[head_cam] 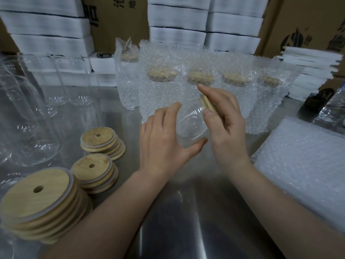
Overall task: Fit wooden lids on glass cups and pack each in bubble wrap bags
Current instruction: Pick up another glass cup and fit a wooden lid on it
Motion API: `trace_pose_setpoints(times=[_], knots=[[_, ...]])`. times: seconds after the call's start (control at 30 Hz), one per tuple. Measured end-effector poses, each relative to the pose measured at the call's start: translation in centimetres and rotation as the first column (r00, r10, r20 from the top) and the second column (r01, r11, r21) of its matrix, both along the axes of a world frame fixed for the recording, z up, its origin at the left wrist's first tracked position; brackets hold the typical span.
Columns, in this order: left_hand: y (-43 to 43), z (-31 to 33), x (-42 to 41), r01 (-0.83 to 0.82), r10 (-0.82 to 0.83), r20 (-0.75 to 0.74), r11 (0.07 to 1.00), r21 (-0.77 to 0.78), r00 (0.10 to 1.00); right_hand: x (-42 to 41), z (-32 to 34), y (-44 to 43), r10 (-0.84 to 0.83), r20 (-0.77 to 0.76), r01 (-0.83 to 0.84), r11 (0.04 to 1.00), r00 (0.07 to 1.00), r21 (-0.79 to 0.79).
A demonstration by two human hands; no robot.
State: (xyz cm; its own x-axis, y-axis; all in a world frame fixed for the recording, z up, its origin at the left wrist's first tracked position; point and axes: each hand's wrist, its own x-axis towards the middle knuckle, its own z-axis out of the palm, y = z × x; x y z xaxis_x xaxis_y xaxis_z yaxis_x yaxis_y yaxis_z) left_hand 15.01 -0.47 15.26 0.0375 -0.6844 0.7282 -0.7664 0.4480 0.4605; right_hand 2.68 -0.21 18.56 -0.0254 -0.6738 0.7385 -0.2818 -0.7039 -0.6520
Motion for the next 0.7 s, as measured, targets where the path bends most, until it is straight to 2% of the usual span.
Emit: trace_pose_setpoints(times=[0.3, 0.53, 0.7], knots=[[0.22, 0.18, -0.01, 0.011, -0.011, -0.048, 1.000, -0.003, 0.999, 0.25, 0.19, -0.20, 0.025, -0.098, -0.024, 1.000, 0.995, 0.009], [0.19, 0.17, 0.05, 0.023, -0.022, -0.066, 1.000, 0.006, 0.998, 0.56, 0.19, -0.21, -0.016, -0.159, 0.015, 1.000, 0.987, -0.009], [0.18, 0.17, -0.21, -0.003, 0.000, -0.103, 1.000, -0.026, 0.995, 0.02, 0.38, -0.26, 0.068, -0.167, -0.065, 0.998, 0.984, 0.027]])
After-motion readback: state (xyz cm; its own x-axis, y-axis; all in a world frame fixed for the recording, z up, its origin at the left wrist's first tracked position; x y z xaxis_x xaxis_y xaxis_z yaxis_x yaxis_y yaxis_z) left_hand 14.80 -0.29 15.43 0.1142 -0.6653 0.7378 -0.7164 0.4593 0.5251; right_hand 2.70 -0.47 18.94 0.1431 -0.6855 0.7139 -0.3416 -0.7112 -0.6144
